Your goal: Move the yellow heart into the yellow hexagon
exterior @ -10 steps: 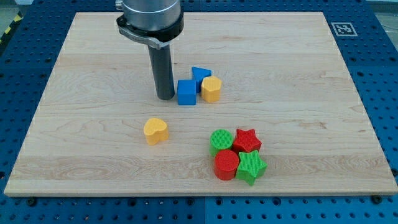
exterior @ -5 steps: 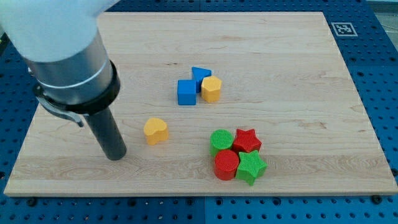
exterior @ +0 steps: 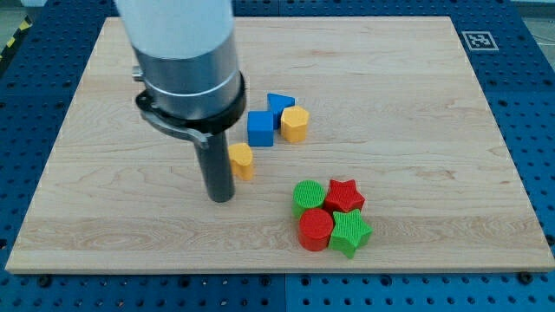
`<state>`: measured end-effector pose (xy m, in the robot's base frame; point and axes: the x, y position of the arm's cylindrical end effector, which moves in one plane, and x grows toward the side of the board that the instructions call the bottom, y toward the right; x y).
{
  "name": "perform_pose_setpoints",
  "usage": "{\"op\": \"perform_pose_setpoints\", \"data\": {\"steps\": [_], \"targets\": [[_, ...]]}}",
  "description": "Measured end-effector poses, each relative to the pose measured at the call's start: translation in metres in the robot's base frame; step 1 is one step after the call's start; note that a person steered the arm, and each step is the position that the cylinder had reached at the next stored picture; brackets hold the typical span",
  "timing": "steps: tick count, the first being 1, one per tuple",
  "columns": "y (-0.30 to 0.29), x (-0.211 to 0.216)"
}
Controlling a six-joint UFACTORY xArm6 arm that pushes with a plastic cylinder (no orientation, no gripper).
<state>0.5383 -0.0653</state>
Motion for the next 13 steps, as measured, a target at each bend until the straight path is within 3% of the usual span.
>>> {"op": "perform_pose_setpoints", "data": {"steps": [2, 3, 5, 7, 9, 11, 13], "targets": [[0.018, -0.034], [-0.014, -0.028], [-0.041, -0.064], [0.008, -0.054], [0.015, -0.036], [0.103, -0.038], [0.126, -0.035]]}}
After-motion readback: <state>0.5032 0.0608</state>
